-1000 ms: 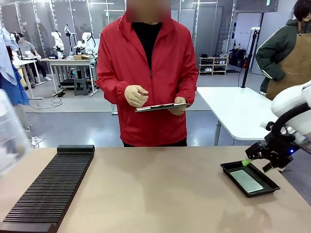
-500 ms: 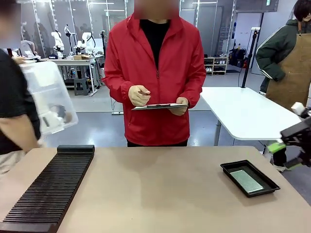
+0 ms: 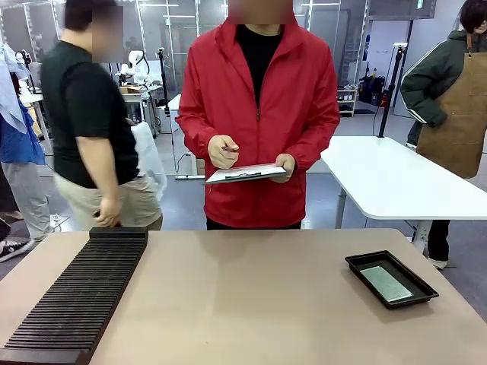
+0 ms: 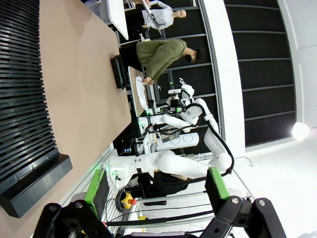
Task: Inspect the PCB.
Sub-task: Place the Blank PCB in the ESD tray.
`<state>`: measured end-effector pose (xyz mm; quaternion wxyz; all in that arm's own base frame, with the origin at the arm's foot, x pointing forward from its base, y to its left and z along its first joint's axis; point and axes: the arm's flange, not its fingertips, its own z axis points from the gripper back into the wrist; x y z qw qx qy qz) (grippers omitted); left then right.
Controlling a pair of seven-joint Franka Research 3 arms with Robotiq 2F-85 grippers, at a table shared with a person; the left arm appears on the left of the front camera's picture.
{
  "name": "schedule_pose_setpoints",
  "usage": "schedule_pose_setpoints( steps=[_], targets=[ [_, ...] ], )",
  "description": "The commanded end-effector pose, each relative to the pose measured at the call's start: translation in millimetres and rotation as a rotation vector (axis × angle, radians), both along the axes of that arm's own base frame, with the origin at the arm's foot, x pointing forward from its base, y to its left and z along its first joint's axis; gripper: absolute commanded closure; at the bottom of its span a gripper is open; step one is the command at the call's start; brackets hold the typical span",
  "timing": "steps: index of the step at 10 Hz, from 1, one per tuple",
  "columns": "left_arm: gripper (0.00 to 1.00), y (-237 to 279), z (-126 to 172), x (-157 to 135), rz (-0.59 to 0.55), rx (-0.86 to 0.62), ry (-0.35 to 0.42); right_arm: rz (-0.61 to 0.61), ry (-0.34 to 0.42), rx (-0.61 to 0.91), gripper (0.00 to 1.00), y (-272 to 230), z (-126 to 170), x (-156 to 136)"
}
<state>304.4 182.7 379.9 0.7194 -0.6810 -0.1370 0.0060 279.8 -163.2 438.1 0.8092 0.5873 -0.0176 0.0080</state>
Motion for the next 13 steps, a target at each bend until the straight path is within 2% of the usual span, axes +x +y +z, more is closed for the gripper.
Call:
schedule_pose_setpoints(
  steps=[1,2,4,5,6,13],
  targets=[
    [0.0,1,2,0,0.001,0.001,0.005,0.021,0.018,0.15,0.0,-19,-25,-14],
    [0.0,1,2,0,0.001,0.001,0.005,0.03,0.042,0.21,0.0,-22,-34,-20],
    [0.0,1,2,0,0.001,0.001,0.005,0.028,0.062,0.232,0.0,-21,-45,-19],
    [0.0,1,2,0,0.001,0.001,0.005,0.043,0.05,0.227,0.0,-20,-44,-18],
    [0.0,1,2,0,0.001,0.001,0.005,0.02,0.075,0.222,0.0,-19,-46,-28],
    [0.0,1,2,0,0.001,0.001,0.005,0.02,0.075,0.222,0.0,-19,-46,-28]
  ],
)
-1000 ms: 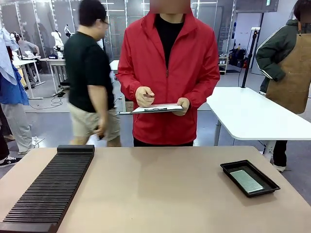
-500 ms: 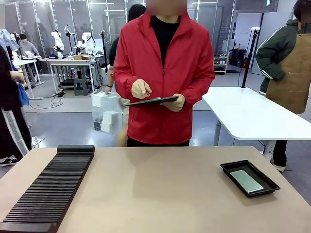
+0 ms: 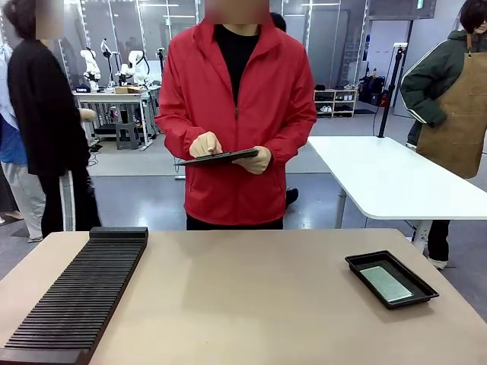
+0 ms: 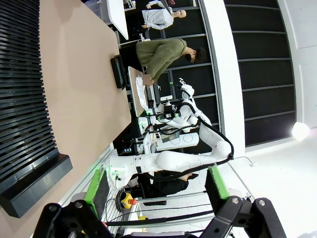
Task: Inspect the PCB.
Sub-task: Place the Blank PCB in the ESD tray.
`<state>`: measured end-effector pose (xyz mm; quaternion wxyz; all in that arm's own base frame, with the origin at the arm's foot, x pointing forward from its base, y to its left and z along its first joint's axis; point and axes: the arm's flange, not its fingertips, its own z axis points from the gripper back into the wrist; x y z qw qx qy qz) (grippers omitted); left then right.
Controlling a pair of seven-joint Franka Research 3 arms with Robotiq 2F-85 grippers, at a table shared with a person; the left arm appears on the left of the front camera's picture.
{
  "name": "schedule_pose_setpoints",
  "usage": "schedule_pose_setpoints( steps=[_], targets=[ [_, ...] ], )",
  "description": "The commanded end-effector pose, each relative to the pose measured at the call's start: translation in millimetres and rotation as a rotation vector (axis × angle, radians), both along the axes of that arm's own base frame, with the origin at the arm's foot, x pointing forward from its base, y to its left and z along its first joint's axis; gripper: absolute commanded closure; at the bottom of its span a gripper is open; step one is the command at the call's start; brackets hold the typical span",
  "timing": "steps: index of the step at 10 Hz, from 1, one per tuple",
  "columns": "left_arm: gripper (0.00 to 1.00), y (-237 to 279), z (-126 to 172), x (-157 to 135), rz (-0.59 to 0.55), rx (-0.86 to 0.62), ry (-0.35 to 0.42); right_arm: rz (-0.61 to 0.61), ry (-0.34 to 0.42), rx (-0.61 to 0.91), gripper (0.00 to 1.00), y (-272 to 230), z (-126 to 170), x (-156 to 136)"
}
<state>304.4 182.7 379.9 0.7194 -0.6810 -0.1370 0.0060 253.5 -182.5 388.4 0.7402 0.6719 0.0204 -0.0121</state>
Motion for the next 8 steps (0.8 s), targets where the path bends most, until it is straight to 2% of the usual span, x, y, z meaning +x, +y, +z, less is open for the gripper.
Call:
schedule_pose_setpoints(
  steps=[1,8],
  targets=[
    [0.0,1.2,2.1,0.2,0.001,0.001,0.005,0.003,-0.01,0.004,0.0,0.4,3.4,-2.2],
    [0.0,1.2,2.1,0.2,0.001,0.001,0.005,0.003,-0.01,0.004,0.0,0.4,3.4,-2.2]
  ],
)
